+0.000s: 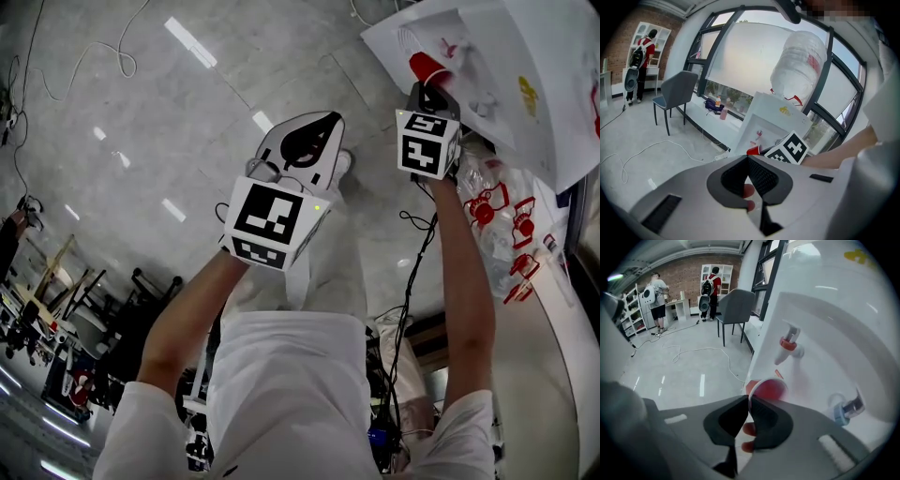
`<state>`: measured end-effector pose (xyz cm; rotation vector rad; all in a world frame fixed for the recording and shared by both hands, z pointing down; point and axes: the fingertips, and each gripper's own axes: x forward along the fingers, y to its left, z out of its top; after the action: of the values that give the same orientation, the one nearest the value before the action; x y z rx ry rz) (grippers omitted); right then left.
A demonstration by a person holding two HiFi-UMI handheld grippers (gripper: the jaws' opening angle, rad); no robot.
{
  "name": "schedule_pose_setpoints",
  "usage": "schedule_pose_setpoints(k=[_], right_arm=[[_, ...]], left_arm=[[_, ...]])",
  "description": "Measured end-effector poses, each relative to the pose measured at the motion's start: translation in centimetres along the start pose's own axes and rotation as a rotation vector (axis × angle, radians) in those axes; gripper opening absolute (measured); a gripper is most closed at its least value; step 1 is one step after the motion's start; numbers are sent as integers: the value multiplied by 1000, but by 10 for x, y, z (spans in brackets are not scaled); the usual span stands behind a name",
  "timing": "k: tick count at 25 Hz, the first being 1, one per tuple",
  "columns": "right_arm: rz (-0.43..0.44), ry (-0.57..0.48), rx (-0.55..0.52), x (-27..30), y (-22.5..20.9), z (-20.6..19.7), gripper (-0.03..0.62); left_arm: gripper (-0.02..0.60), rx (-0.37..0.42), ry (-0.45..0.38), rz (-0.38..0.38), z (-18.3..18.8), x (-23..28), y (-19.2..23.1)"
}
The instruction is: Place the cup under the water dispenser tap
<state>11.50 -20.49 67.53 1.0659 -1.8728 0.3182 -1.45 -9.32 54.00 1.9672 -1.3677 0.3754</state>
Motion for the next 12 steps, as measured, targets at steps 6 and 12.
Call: schedule_pose_setpoints(k=[6,12], right_arm=[[-22,71,-80,24,1,-4,28],[-49,158,-184,48,2,-10,28]], left_arm=[[6,-15,15,8,-5,-2,6],[6,-25,25,29,-12,-2,15]])
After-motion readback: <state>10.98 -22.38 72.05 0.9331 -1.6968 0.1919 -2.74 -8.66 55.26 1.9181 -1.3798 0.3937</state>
